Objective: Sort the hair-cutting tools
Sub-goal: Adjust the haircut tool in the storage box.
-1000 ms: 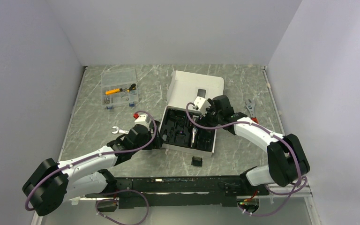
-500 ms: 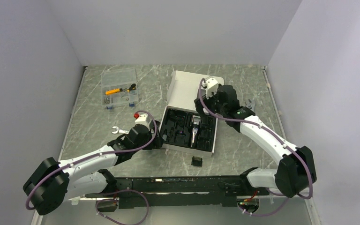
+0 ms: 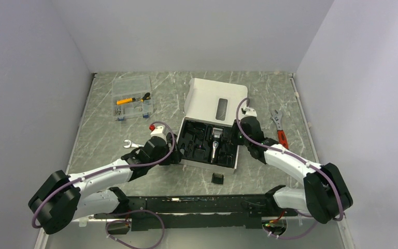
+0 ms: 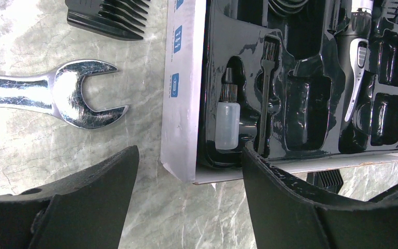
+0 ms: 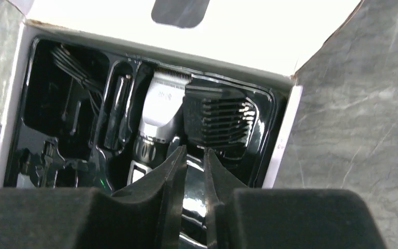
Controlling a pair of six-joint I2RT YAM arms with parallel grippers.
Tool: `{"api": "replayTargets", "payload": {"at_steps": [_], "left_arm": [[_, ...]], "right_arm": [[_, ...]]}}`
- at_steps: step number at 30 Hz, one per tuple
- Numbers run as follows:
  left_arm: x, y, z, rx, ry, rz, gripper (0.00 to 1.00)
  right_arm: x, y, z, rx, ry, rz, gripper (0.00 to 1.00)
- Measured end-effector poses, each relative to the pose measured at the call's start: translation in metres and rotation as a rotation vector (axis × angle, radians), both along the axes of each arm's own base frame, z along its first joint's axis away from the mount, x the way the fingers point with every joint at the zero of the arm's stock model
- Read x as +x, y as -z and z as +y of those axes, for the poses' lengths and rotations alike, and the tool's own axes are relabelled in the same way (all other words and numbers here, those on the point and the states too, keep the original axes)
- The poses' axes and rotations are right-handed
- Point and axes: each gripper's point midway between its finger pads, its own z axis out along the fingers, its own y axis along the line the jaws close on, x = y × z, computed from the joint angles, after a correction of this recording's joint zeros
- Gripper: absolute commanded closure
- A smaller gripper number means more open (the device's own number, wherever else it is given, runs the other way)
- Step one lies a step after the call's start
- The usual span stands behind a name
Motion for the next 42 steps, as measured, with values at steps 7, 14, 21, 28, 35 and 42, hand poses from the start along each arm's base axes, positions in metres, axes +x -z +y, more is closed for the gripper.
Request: {"api": "replayTargets", "payload": {"at_steps": [7,14,21,28,35,42], "left_arm": [[0.001,0.001,-0.001,0.006,0.0,0.007,0.23],[0.002,0.001,-0.002,0.014,0.0,0.014,0.22],[0.002,0.0,-0.002,0.017,0.0,0.016,0.22],[0.002,0.0,-0.002,0.017,0.001,0.016,0.22],[0.002,0.0,-0.003,0.017,0.001,0.015,0.22],[0.002,-0.001,-0.002,0.016,0.0,0.013,0.22]], "right_arm": [[0.017,-0.014,-0.003,0.038,0.085,-0.067,0.61],[0.03,-0.001,-0.002,0.004,0.113,-0.043,0.62],[0.035,0.011,-0.005,-0.034,0.142,-0.002,0.66],[0.034,0.012,-0.007,-0.042,0.154,0.011,0.48],[0.031,0.007,0.004,-0.005,0.128,0.028,0.21],[0.031,0.005,0.006,-0.043,0.128,0.069,0.25]]}}
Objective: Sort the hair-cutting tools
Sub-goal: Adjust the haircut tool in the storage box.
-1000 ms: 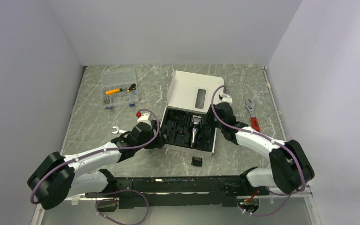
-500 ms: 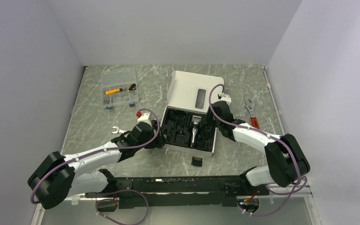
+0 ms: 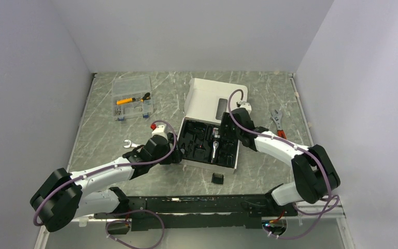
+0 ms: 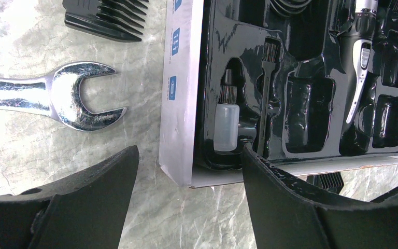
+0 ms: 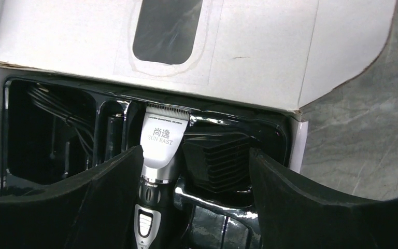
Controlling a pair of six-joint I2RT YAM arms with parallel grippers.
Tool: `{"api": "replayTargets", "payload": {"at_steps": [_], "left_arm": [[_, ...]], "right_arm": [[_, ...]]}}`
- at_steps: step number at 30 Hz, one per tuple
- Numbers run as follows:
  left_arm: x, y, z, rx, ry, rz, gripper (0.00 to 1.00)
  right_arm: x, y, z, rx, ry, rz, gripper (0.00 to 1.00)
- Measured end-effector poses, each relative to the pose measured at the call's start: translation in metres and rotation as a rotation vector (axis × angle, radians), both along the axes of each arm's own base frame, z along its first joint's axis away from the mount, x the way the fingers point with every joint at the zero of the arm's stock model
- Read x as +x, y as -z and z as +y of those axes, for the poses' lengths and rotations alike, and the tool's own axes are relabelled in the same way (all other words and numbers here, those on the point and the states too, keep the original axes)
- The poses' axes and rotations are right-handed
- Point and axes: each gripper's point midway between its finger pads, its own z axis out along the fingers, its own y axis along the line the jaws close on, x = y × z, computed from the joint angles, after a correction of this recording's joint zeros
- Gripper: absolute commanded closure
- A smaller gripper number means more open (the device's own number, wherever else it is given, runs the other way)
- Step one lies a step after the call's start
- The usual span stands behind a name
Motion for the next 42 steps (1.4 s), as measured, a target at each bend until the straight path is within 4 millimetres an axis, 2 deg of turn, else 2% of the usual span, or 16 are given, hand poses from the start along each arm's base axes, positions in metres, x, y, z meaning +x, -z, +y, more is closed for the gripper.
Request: {"api": "replayTargets", "payload": {"at_steps": [8,14,20,26,31,34,37,39,42], "left_arm": [[0.0,0.0,0.0,0.001,-0.001,0.0,0.22],[0.0,0.0,0.0,0.001,-0.001,0.0,0.22],[0.0,0.0,0.001,0.002,-0.003,-0.002,0.22],[-0.001,-0.001,0.003,0.007,-0.006,-0.001,0.22],[-0.001,-0.002,0.007,0.016,-0.017,-0.006,0.22],[-0.003,-0.003,0.01,0.019,-0.023,-0.01,0.22],[-0.003,-0.004,0.013,0.021,-0.03,-0.015,0.22],[-0.003,-0.004,0.014,0.023,-0.034,-0.017,0.22],[-0.003,-0.004,0.015,0.025,-0.04,-0.017,0.22]], "right_arm": [[0.002,0.018,0.004,-0.044,-0.008,0.056,0.35],[0.003,0.021,0.0,-0.074,-0.003,0.06,0.48],[0.001,0.019,-0.006,-0.103,0.0,0.057,0.67],[-0.007,0.009,-0.009,-0.16,-0.029,0.038,0.76],[-0.019,-0.021,0.006,-0.202,-0.109,-0.044,0.77],[-0.028,-0.044,0.028,-0.197,-0.178,-0.105,0.77],[-0.042,-0.055,0.045,-0.187,-0.245,-0.136,0.75],[-0.048,-0.056,0.05,-0.187,-0.266,-0.139,0.68],[-0.049,-0.052,0.043,-0.207,-0.256,-0.136,0.52]]}}
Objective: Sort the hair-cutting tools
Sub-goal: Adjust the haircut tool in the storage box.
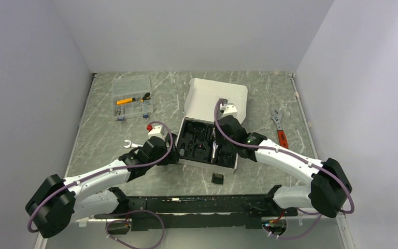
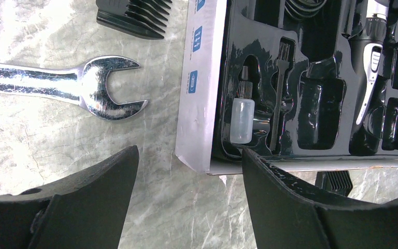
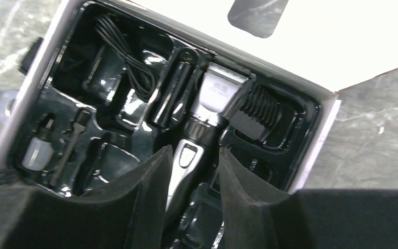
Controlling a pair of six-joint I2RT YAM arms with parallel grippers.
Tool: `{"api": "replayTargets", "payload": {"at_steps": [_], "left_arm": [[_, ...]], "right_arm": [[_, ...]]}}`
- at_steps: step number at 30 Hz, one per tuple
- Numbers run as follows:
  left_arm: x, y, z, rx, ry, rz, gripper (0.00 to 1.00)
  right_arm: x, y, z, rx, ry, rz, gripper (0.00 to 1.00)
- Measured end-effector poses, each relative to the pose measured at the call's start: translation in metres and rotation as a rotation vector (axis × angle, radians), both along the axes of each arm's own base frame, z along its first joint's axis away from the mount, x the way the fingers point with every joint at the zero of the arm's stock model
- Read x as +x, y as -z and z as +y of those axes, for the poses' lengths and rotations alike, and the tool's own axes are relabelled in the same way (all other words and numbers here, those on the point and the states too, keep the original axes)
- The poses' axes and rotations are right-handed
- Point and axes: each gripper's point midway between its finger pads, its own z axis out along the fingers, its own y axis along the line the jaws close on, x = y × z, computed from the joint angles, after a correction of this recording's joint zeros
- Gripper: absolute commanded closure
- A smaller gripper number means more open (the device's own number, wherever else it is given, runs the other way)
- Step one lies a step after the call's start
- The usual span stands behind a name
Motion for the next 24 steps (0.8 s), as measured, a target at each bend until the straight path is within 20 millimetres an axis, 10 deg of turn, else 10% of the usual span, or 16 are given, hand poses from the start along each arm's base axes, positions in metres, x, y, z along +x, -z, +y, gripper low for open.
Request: {"api": "replayTargets", "payload": {"at_steps": [6,15,24], "left_arm": [[0.0,0.0,0.0,0.001,-0.001,0.001,0.22],[0.0,0.0,0.0,-0.001,-0.003,0.003,0.22],[0.0,0.0,0.0,0.0,-0.003,0.003,0.22]], "right_arm": [[0.008,0.01,-0.015,-0.039,0.038,0.018,0.32],[0.031,0.048,-0.044,-0.022,0.162,0.156,0.26],[0.038,0.057,-0.033,0.051,0.187,0.206,0.24]]}}
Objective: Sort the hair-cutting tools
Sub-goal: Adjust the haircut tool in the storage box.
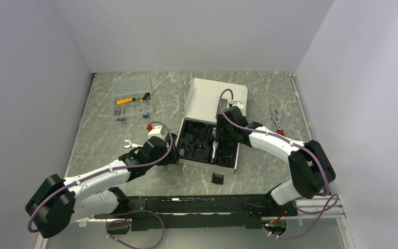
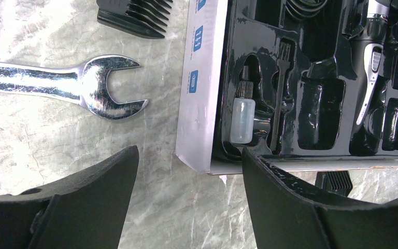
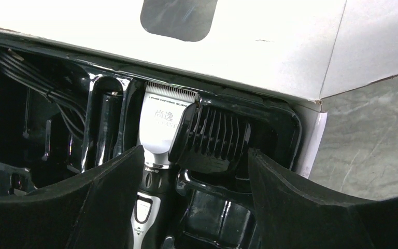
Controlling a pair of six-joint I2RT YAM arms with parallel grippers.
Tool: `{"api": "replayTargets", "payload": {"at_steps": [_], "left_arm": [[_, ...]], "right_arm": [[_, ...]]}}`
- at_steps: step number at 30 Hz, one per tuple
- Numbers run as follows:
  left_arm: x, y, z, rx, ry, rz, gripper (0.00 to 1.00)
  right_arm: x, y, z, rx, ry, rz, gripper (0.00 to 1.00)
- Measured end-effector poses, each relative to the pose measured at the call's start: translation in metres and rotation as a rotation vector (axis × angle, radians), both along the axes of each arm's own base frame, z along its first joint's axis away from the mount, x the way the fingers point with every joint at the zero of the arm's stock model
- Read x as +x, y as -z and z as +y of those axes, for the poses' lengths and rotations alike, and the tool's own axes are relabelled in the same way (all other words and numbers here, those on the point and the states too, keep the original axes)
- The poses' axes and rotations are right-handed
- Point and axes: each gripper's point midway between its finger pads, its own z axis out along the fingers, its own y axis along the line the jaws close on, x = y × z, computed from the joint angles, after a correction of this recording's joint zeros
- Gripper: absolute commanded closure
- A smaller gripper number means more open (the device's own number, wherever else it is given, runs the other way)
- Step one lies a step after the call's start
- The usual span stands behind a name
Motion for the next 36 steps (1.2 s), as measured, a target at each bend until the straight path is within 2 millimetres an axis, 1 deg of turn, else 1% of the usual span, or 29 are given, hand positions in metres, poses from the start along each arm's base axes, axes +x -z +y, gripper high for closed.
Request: {"api": "replayTargets", "payload": {"at_steps": [3,7,10,13,20,27,31,36], "left_arm": [[0.0,0.0,0.0,0.0,0.0,0.0,0.22],[0.0,0.0,0.0,0.0,0.0,0.0,0.22],[0.0,0.0,0.0,0.0,0.0,-0.001,0.22],[0.0,0.0,0.0,0.001,0.001,-0.001,0.22],[0.0,0.0,0.0,0.003,0.003,-0.002,0.21],[0.0,0.0,0.0,0.001,0.003,-0.003,0.22],[0.0,0.0,0.0,0.0,0.003,-0.004,0.22],[0.0,0.0,0.0,0.0,0.003,-0.005,0.22]], "right_arm": [[0.002,0.004,0.0,0.007,0.024,0.017,0.24],[0.01,0.006,-0.001,0.022,0.071,0.032,0.24],[0.011,0.009,-0.003,0.028,0.096,0.044,0.25],[0.013,0.015,-0.002,0.031,0.108,0.06,0.29],[0.015,0.015,0.002,0.045,0.105,0.063,0.37],[0.014,0.015,0.004,0.053,0.098,0.067,0.48],[0.012,0.012,0.006,0.053,0.09,0.063,0.56],[0.006,-0.007,0.015,0.062,0.063,0.016,0.6]]}}
